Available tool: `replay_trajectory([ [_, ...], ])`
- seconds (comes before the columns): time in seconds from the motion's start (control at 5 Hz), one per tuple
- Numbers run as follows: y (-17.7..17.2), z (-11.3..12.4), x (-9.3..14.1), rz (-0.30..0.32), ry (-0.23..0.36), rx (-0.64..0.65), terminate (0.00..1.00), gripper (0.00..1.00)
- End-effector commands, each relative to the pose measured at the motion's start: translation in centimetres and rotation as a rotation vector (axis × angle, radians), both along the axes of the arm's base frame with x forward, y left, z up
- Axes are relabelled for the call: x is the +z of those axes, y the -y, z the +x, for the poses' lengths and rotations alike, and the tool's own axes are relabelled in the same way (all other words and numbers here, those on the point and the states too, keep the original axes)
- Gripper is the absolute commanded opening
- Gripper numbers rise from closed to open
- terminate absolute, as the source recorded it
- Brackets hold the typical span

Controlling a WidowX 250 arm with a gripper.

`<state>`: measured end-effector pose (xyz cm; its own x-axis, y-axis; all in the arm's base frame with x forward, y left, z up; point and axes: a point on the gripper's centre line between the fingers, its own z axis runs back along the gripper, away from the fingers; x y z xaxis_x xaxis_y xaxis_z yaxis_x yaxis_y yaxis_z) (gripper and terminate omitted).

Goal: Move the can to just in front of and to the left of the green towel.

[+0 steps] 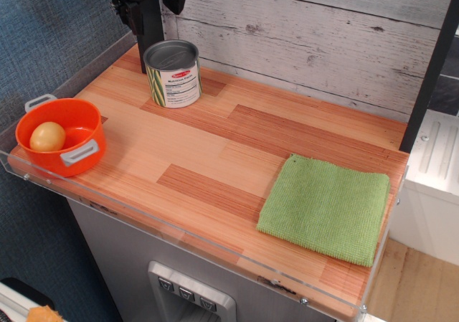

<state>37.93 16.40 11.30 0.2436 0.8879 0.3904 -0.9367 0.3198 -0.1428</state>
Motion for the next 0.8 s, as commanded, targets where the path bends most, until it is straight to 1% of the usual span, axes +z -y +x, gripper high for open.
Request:
replay_trajectory([
  [0.0, -2.1, -0.4, 0.9, 0.081, 0.044, -0.022, 0.00, 1.00],
  [0.2, -2.4, -0.3, 0.1, 0.101, 0.048, -0.027, 0.00, 1.00],
  [0.4, -3.0, -0.3, -0.9, 0.111, 0.029, -0.018, 0.00, 1.00],
  [0.6, -3.4, -0.3, -1.7, 0.106, 0.018, -0.013, 0.00, 1.00],
])
